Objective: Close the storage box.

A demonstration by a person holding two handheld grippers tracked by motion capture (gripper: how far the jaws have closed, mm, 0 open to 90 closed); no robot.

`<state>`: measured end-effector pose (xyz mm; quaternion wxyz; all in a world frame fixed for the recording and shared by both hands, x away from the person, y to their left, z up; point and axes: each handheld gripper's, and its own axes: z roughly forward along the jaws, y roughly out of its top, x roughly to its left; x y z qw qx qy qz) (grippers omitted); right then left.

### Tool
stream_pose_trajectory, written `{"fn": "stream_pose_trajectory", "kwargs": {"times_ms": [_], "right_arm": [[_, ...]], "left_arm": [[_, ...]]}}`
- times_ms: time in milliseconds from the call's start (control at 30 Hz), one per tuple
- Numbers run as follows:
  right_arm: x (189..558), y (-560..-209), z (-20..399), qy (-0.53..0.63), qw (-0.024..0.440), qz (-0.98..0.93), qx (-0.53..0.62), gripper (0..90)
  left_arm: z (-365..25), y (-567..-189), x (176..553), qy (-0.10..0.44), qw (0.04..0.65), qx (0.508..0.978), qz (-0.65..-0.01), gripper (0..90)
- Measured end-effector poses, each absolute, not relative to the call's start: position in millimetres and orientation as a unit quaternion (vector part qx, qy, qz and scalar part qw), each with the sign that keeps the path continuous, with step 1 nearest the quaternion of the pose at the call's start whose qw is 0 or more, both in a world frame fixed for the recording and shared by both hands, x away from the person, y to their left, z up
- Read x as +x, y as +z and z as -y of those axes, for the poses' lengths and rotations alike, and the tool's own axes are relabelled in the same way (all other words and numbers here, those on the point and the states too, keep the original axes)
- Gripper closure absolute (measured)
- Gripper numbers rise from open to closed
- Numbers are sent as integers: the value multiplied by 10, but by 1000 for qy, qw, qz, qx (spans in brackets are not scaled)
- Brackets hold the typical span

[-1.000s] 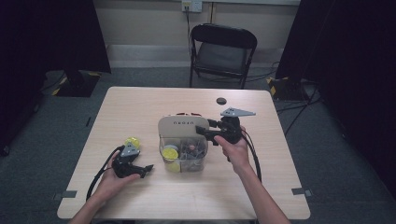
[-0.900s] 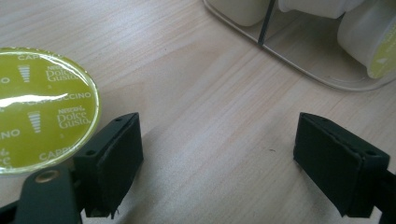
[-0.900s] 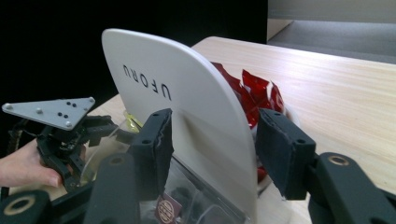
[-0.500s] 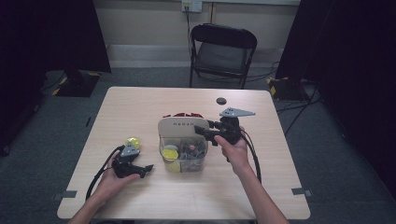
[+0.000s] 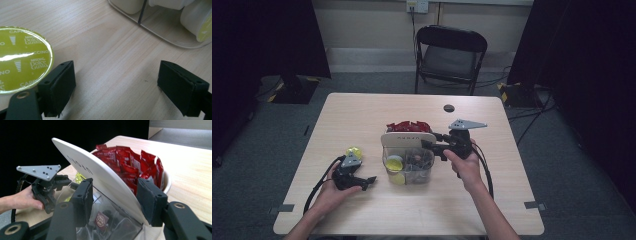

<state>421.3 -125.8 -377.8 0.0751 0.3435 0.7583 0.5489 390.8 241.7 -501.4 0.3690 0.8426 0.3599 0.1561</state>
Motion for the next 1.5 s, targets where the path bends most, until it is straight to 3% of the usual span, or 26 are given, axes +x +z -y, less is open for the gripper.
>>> {"fn": "stream_pose_trajectory", "kwargs": {"times_ms": [533, 633, 1167, 1367, 1500], "right_arm": [[4143, -3785, 1255, 548, 62, -763, 337, 438], [4130, -3789, 1268, 542, 64, -765, 341, 365], [4077, -3816, 1306, 532, 60, -772, 342, 341], [4051, -3854, 1320, 521, 76, -769, 362, 189], [4030, -3881, 1325, 517, 77, -770, 367, 180]], "left_arm": [[-2418, -5014, 3910, 155, 368, 843, -359, 143], [-2419, -5014, 3912, 155, 368, 844, -359, 142], [-2420, -5017, 3953, 153, 371, 846, -352, 138], [-2420, -5017, 3953, 153, 371, 846, -352, 138], [-2420, -5017, 3953, 153, 370, 846, -352, 138]]}}
